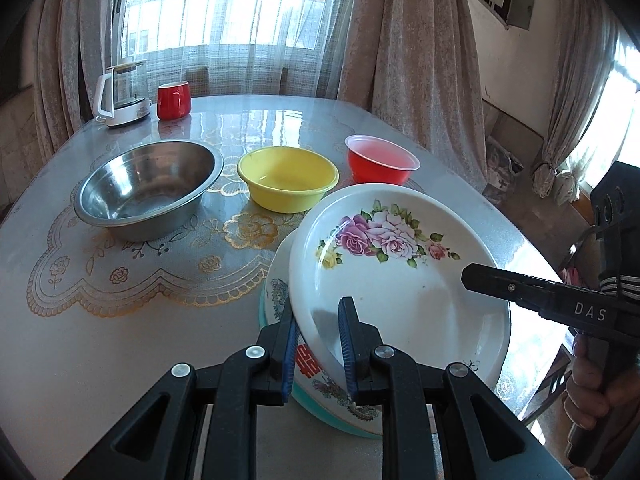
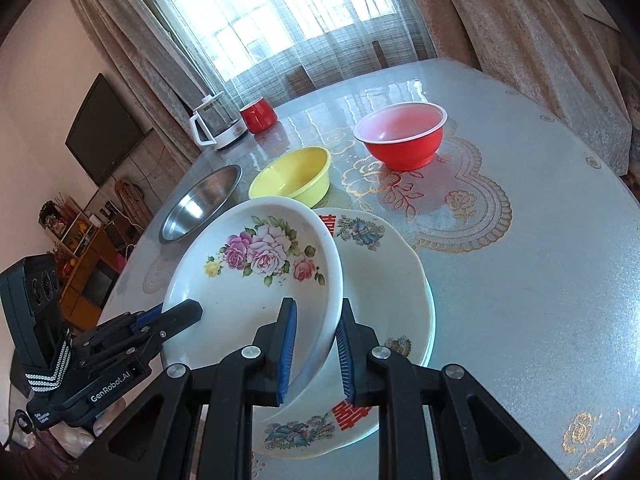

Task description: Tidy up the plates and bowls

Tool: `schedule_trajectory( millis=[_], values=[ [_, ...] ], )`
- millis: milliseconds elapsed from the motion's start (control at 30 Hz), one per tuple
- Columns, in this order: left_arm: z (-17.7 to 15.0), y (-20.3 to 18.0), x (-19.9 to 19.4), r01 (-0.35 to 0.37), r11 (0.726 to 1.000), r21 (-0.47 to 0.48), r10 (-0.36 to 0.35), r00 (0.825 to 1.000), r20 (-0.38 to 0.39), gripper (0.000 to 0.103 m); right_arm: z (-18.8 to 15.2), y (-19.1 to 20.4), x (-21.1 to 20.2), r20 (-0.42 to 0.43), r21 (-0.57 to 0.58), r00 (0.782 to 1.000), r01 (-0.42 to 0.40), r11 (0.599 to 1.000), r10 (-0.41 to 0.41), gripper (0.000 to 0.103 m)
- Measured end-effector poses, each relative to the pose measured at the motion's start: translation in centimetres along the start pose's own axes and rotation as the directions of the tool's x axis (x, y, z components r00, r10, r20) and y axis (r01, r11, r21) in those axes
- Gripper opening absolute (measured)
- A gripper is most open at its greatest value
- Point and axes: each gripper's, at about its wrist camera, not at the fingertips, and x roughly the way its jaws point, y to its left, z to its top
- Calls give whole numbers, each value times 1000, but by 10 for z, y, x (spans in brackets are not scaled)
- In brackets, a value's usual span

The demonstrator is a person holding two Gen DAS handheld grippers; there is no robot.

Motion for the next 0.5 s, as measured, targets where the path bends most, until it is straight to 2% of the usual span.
schedule_trajectory(
  millis=[267,500],
  values=[
    [1,0,6,18,1000,4,-18,1000,-25,20,-3,-2,5,-17,-9,999,37,999,-37,20],
    [1,-7,17,18,999,27,-16,997,-78,21,-2,-9,11,-49,-15,995,89,996,-90,20]
  ],
)
